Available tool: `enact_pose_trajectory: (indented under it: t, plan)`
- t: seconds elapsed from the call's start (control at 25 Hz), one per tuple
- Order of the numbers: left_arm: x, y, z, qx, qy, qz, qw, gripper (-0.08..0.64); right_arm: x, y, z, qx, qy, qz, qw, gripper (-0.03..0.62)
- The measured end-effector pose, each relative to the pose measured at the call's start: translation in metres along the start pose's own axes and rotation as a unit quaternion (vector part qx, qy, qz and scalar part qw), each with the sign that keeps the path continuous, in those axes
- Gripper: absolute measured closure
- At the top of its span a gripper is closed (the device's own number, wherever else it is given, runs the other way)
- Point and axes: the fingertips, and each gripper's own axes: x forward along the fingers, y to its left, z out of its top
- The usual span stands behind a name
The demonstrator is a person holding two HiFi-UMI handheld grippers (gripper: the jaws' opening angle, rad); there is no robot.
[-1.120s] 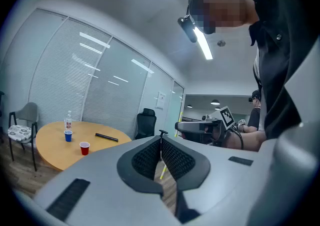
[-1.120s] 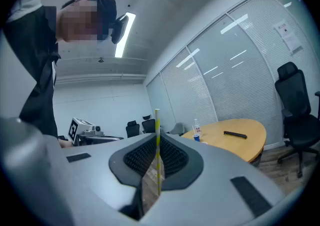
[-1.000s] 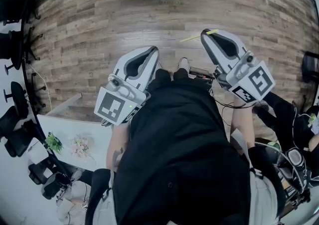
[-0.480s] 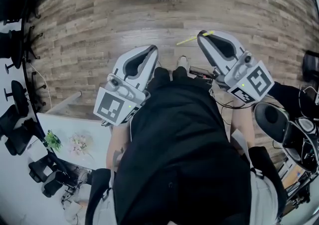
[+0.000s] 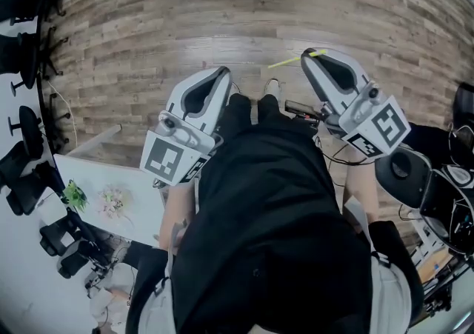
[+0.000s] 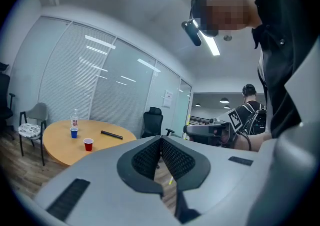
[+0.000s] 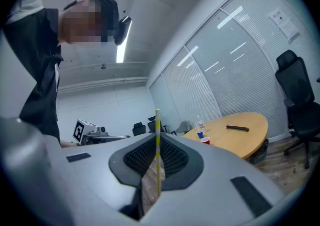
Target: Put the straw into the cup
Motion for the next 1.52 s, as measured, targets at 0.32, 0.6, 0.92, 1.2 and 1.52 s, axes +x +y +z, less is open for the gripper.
enact_pose_trajectory:
  t: [0.32,0.6,0.92,1.2,1.52]
  plan:
    - [-0.007,-0.004,-0.009,-0.001,0.002,0.035,0.9994,0.541,-0.010,-0.001,-0.008,0.006,0.004,0.017,1.000,0.558]
    - [-0.024,0.007,-0.009,0.001,-0.005,0.039,0.9992,0.541,0.006,0.013,-0.010,-0.009,0.006,0.022,1.000,0.558]
    - [-0.004,0.061,0.004,0.007,-0.018,0.017,0.9997,0.541,0.043,-0.011,0.007,-0.030,0.003,-0.015,0.999,0.558]
    - [0.027,0.110,0.037,0.018,-0.040,-0.005,0.9990,0.541,0.090,-0.045,0.043,-0.048,-0.006,-0.039,0.998,0.558]
    - [0.035,0.173,0.050,0.022,-0.035,-0.033,0.9986,0.541,0.147,-0.059,0.063,-0.055,-0.014,-0.068,0.996,0.558]
